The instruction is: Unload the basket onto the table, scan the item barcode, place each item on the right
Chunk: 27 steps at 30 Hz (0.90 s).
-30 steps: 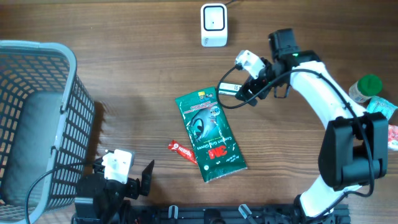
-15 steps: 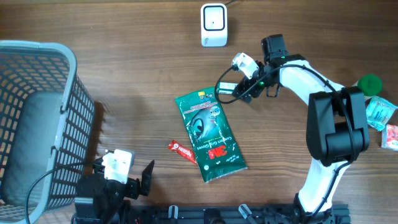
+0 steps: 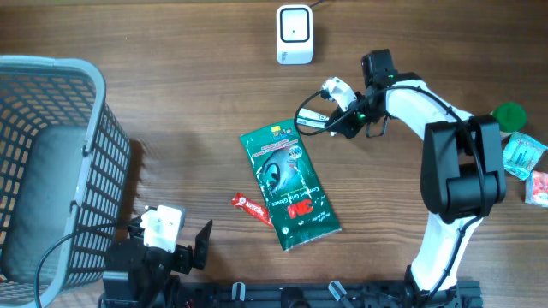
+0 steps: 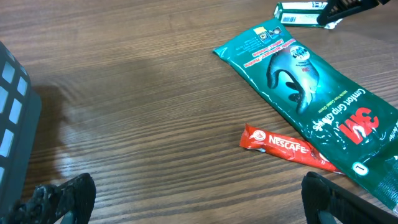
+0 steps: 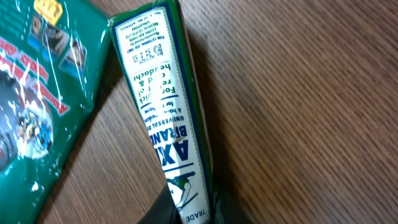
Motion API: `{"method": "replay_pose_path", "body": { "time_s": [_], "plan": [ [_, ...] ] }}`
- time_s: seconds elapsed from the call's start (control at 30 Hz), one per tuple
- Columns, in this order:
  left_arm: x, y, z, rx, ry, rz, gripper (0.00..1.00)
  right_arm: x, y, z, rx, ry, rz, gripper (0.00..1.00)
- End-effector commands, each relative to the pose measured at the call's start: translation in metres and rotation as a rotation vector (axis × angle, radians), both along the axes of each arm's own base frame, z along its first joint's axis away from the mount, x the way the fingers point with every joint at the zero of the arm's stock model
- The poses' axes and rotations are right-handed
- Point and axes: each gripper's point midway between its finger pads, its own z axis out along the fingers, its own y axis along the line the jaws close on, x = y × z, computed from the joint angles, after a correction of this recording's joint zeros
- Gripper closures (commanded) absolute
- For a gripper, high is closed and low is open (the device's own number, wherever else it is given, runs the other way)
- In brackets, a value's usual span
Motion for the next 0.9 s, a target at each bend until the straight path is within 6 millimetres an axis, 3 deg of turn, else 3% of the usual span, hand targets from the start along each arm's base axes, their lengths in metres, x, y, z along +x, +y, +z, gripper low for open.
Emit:
{"method": "replay_pose_path", "body": {
  "time_s": [0.0, 0.17, 0.27, 0.47, 0.57, 0.7, 0.87],
  "plan": [
    [0.000, -0.001, 0.001, -0.010, -0.006, -0.001, 0.00, -0.003, -0.001, -0.029, -0.029, 0.143, -0.174, 0.96],
    [0.000, -0.001, 0.001, -0.010, -0.006, -0.001, 0.00, 0.003, 0.033, 0.044, 0.258, 0.231, -0.265, 0.96],
    [0.000, -0.001, 0.001, -0.010, -0.006, -0.001, 0.00, 0.000, 0.033, 0.075, 0.295, 0.245, -0.310, 0.96],
    [0.000, -0.001, 0.001, -0.010, -0.006, -0.001, 0.00, -0.030, 0.028, 0.126, 0.294, 0.338, -0.417, 0.95],
    [0.000, -0.001, 0.001, -0.010, -0.007, -0.001, 0.00, -0.044, 0.031, 0.128, 0.284, 0.410, -0.444, 0.95],
    [0.000, -0.001, 0.001, -0.010, -0.006, -0.001, 0.00, -0.076, 0.036, 0.130, 0.269, 0.480, -0.338, 0.95],
    [0.000, -0.001, 0.001, -0.010, -0.006, -0.001, 0.00, -0.085, 0.033, 0.130, 0.245, 0.494, -0.314, 0.96]
  ]
}}
